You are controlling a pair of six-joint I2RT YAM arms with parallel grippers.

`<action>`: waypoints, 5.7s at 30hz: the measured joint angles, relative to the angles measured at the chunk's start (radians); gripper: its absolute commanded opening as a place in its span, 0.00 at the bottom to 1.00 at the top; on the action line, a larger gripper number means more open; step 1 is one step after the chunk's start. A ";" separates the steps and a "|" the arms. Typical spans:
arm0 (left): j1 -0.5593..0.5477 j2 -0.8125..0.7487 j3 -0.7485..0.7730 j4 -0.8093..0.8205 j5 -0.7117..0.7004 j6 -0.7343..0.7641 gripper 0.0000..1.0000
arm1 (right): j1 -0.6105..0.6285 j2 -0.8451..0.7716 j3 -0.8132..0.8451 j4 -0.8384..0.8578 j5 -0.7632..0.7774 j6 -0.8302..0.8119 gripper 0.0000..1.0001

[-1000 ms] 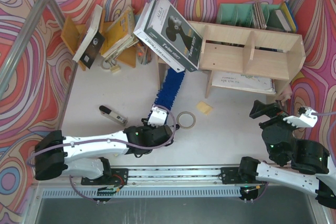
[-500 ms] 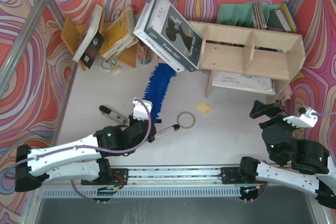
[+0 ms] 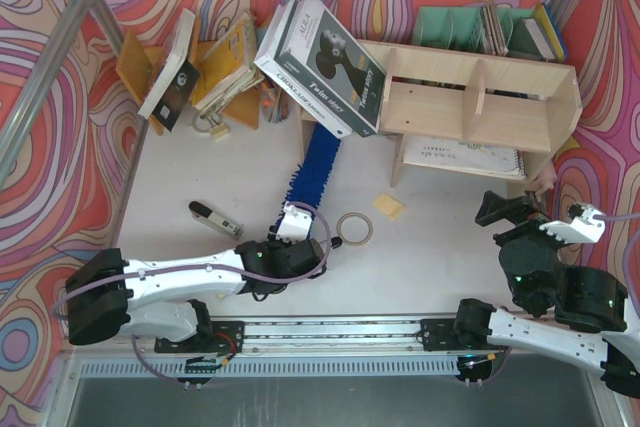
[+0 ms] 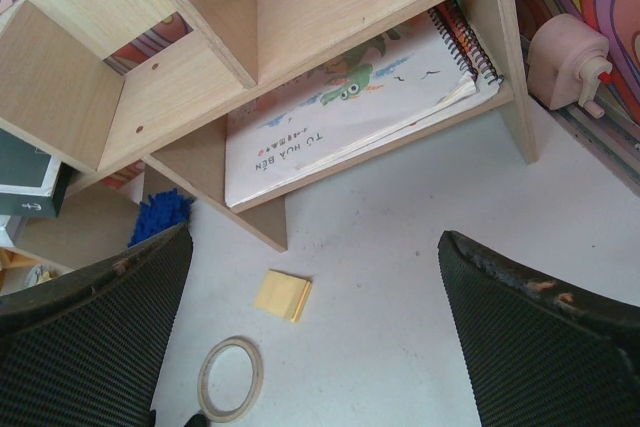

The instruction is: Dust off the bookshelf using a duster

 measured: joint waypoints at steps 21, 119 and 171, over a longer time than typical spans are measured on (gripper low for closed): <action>0.008 -0.166 0.108 -0.034 -0.088 0.078 0.00 | 0.000 -0.001 0.000 0.000 0.000 0.001 0.99; -0.111 0.075 0.343 0.092 0.044 0.103 0.00 | 0.000 -0.015 -0.006 0.000 -0.002 0.011 0.99; -0.126 0.344 0.392 0.129 0.072 0.034 0.00 | 0.000 -0.015 -0.011 0.000 -0.010 0.019 0.99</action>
